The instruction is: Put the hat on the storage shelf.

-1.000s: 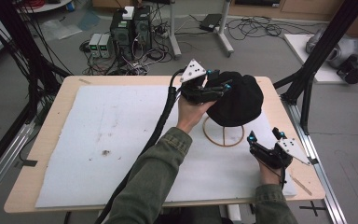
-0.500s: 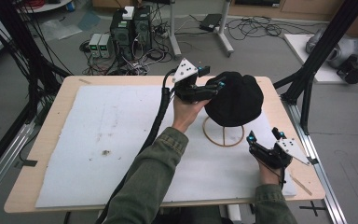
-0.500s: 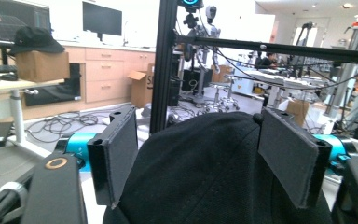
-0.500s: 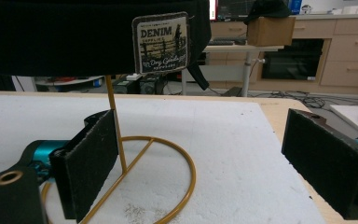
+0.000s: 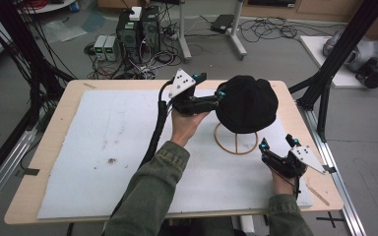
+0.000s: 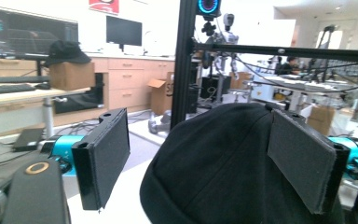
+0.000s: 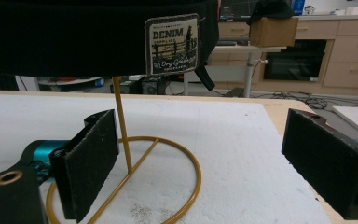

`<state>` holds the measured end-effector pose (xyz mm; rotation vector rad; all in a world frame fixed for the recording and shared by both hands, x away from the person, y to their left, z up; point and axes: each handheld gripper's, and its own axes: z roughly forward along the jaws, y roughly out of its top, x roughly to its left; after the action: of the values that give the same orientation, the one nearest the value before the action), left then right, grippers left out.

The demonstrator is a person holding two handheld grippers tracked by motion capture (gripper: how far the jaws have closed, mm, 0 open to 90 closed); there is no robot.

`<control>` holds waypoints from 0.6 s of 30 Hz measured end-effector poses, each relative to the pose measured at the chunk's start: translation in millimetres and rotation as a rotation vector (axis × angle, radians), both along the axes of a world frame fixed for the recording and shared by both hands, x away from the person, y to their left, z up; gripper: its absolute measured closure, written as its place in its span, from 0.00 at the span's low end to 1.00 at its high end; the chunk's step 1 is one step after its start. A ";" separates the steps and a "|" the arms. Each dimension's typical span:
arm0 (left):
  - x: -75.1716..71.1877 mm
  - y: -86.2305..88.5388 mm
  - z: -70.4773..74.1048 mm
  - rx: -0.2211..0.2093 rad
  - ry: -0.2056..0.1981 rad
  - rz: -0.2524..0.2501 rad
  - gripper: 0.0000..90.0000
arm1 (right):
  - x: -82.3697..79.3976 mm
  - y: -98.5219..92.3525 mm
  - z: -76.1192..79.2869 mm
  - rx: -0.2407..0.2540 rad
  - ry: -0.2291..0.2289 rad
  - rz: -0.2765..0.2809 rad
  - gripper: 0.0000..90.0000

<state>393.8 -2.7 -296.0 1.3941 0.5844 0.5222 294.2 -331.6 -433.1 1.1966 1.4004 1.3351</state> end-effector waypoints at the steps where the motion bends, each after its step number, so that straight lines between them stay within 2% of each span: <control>1: -0.9 2.1 -1.5 0.000 0.001 0.004 0.23 | 1.0 0.5 -0.3 -0.001 0.002 0.003 0.11; 7: -8.8 16.1 -15.4 -0.005 0.016 0.017 0.23 | 1.7 0.9 -0.7 -0.008 0.005 0.004 0.11; 10: -16.2 24.1 -26.6 -0.005 0.013 0.032 0.22 | 2.3 1.5 -1.1 -0.014 0.006 0.005 0.11; 13: -19.6 34.4 -36.3 -0.015 0.028 0.049 0.22 | 3.1 3.9 -1.5 -0.015 0.010 0.009 0.11; 18: -21.1 41.2 -42.4 -0.016 0.038 0.061 0.22 | 3.6 5.2 -1.9 -0.024 0.011 0.019 0.11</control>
<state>372.6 38.5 -338.4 1.3768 0.6617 0.5400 297.8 -326.4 -435.1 1.1789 1.4349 1.3228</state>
